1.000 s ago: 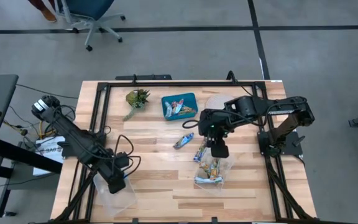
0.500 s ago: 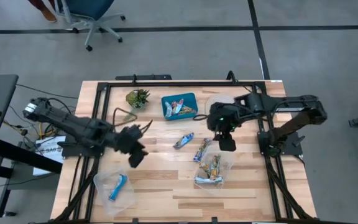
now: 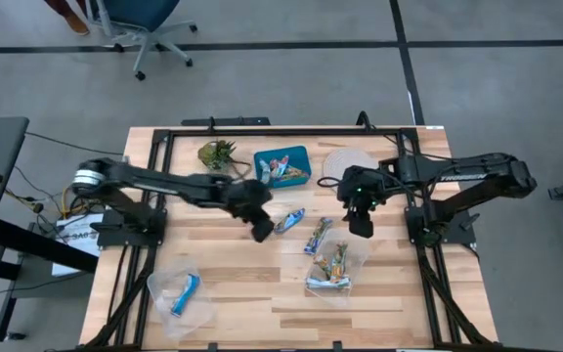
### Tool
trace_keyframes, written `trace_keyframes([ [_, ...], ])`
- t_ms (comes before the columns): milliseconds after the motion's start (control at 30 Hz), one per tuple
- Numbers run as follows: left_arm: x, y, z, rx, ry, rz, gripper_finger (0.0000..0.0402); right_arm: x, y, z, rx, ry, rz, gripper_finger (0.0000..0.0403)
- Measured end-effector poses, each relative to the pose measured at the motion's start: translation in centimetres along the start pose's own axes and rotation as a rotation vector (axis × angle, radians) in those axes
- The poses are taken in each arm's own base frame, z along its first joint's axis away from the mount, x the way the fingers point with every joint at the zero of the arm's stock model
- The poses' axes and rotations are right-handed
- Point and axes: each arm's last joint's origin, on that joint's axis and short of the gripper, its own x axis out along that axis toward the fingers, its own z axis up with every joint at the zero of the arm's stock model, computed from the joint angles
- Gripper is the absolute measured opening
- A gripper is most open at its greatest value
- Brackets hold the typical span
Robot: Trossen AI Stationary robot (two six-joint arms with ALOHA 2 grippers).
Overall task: Pick and place Granola Bars by type
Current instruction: Put the blue granola bar into the left transparent bin
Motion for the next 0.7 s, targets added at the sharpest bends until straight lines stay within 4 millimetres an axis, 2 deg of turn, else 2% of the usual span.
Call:
trace_keyframes([
  [167, 4.6, 0.0, 0.8, 0.032, 0.077, 0.069, 0.0149, 0.1, 0.0, 0.1, -0.023, -0.007, 0.001, 0.0174],
  [300, 7.2, -0.4, 1.1, 0.061, 0.141, 0.116, 0.0145, 0.0, 0.0, 0.1, -0.032, -0.008, -0.002, 0.0173],
  [500, 9.2, -0.3, 1.7, 0.089, 0.167, 0.253, 0.0144, 0.0, 0.0, 0.3, -0.037, -0.027, 0.000, 0.0172],
  [700, 10.6, -0.1, 1.7, 0.123, 0.194, 0.270, 0.0144, 0.0, 0.1, 0.4, -0.039, -0.044, 0.001, 0.0168],
])
